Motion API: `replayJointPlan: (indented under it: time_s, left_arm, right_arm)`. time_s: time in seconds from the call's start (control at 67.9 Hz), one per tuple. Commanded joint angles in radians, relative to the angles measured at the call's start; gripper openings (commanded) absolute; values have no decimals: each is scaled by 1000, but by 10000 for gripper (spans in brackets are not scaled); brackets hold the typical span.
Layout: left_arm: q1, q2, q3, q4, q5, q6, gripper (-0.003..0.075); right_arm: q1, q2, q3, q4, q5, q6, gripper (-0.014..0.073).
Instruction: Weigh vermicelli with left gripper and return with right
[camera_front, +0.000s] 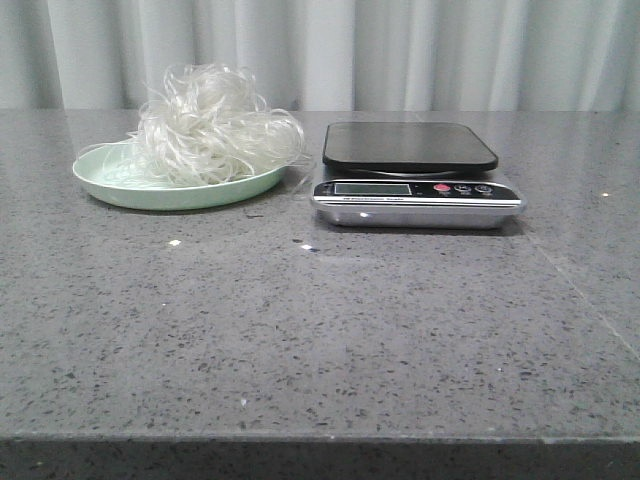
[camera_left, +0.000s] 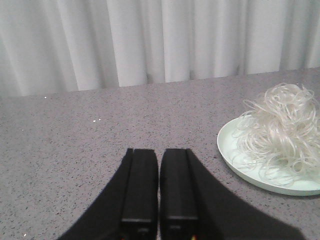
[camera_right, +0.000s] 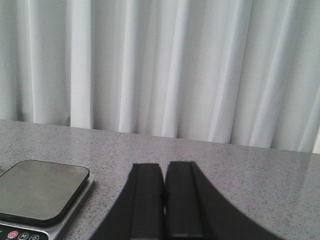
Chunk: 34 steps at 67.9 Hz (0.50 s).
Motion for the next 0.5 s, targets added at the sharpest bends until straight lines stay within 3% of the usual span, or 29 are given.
replayJointPlan:
  time_s: [0.0,0.486]
  left_arm:
    - [1,6,-29,-9,-74,-6,136]
    - [1,0,-24,-9,-59,-6,136]
  right_arm:
    - [-5,9,-26,5,-79,-7,151]
    - [-5,9,-26,5,-79,-7,151]
